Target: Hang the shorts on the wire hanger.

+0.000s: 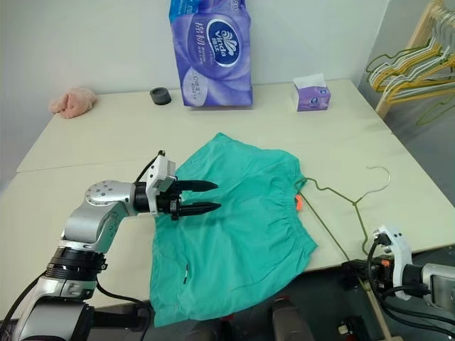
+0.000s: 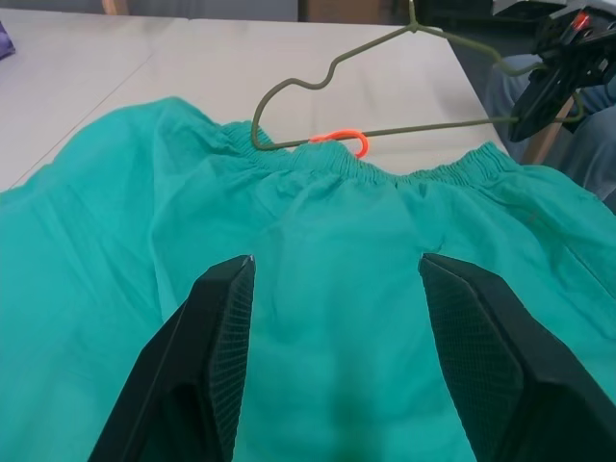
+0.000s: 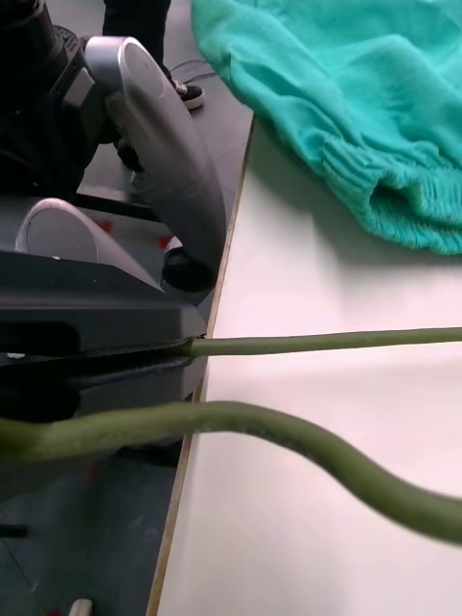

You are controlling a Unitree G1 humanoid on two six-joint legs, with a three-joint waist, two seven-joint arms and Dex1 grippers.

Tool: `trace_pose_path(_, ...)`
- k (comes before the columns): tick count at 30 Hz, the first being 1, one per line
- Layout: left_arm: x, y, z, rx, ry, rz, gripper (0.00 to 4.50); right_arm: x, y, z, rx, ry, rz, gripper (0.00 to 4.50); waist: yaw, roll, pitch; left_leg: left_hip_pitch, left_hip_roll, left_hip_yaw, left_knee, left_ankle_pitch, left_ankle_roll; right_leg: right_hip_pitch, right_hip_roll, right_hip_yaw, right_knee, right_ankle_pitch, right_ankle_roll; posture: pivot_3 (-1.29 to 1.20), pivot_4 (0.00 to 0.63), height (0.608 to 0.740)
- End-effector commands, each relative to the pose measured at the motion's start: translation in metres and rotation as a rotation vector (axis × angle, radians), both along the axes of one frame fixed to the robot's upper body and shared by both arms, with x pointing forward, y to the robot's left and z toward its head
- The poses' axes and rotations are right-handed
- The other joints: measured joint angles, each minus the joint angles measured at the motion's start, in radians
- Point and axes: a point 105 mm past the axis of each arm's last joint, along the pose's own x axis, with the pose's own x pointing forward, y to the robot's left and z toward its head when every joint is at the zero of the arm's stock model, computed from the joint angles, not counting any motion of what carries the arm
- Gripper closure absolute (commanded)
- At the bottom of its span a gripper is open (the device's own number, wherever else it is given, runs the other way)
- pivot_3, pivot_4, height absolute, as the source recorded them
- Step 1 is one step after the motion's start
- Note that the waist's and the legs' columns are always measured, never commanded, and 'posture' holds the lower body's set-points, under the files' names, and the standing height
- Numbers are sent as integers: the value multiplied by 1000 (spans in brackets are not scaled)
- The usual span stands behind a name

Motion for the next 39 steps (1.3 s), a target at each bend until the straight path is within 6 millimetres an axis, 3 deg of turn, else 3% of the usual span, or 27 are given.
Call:
trace_pose_path(1,0,9,10,2,-55,35,1635,-1,-7,14,34,-26,-29,4500,2,0,0,0,0,0,0,0,0,0,0,0,0,0,0,-263,145,740)
trace_pose_path(6,0,10,8,2,-55,43,1635,-14,-8,14,93,19,-62,4500,7,0,0,0,0,0,0,0,0,0,0,0,0,0,0,-265,146,740)
trace_pose_path(13,2,8,8,3,-58,39,1635,-16,2,10,131,41,-66,4500,6,0,0,0,0,0,0,0,0,0,0,0,0,0,0,-267,148,740)
trace_pose_path(26,1,10,7,12,-61,42,1635,-16,-1,9,214,61,-143,4500,7,0,0,0,0,0,0,0,0,0,0,0,0,0,0,-261,147,740)
trace_pose_path(39,2,10,7,12,-64,46,1635,-12,8,18,183,70,-30,4500,6,0,0,0,0,1,0,0,0,0,0,0,0,0,0,-254,147,740)
